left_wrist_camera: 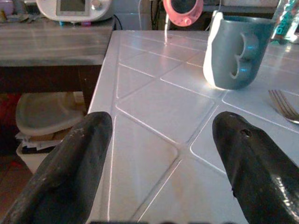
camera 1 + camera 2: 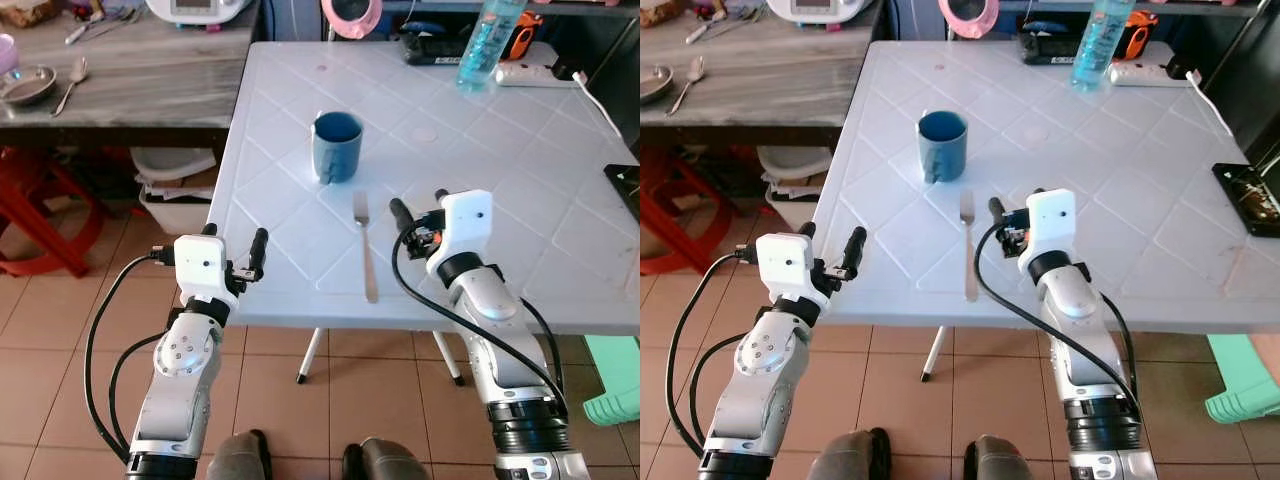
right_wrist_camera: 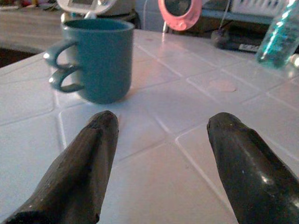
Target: Setting the table
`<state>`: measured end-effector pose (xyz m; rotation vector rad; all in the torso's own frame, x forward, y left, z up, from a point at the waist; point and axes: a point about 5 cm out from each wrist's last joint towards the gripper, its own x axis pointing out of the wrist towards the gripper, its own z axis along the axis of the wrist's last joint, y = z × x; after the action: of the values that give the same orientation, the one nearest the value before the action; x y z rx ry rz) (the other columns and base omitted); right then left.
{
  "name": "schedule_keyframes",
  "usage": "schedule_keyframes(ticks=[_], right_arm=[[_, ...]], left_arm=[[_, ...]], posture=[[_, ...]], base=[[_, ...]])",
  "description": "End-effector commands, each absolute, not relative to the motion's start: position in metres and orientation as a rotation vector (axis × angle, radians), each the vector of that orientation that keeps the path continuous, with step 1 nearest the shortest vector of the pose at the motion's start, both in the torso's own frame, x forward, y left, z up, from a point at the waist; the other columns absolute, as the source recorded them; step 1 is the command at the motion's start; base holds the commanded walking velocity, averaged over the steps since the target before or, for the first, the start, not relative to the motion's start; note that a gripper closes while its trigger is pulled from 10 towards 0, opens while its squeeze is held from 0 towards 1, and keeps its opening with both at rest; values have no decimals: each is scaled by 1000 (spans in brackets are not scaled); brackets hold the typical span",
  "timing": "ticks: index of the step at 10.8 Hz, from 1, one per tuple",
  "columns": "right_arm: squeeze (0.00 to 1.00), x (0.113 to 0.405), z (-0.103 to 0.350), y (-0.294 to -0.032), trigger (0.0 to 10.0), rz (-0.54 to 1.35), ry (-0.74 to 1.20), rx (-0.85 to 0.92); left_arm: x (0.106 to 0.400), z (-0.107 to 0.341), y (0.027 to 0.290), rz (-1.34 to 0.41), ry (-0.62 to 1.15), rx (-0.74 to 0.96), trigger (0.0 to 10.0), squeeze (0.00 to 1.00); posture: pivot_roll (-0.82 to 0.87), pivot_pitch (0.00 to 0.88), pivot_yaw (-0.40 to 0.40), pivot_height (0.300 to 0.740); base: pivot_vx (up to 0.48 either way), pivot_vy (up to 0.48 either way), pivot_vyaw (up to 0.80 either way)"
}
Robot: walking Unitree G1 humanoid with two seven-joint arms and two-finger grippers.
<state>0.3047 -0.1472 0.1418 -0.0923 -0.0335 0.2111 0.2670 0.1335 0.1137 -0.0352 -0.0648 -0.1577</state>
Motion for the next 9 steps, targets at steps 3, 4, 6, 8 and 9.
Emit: schedule_keyframes(ticks=[3,4,6,8,9], right_arm=[[0,306,129,-134,10000,262,56,-76],[0,307,130,-129,10000,276,60,-60],[0,309,133,-108,10000,333,68,-27],[0,306,132,-100,10000,354,99,2],[0,304,130,-99,10000,353,113,2]], left_arm=[[266,115,134,-162,-61,-29,10000,0],[267,116,134,-164,-62,-29,10000,0],[265,116,133,-167,-59,-31,10000,0],[263,116,132,-173,-57,-33,10000,0],[262,116,133,-173,-55,-32,10000,0]], posture=[[-35,147,26,740],[-34,149,25,740],[-29,157,19,740],[-22,169,12,740],[-22,171,12,740]], base=[[0,0,0],[0,0,0],[0,0,0],[0,0,0],[0,0,0]])
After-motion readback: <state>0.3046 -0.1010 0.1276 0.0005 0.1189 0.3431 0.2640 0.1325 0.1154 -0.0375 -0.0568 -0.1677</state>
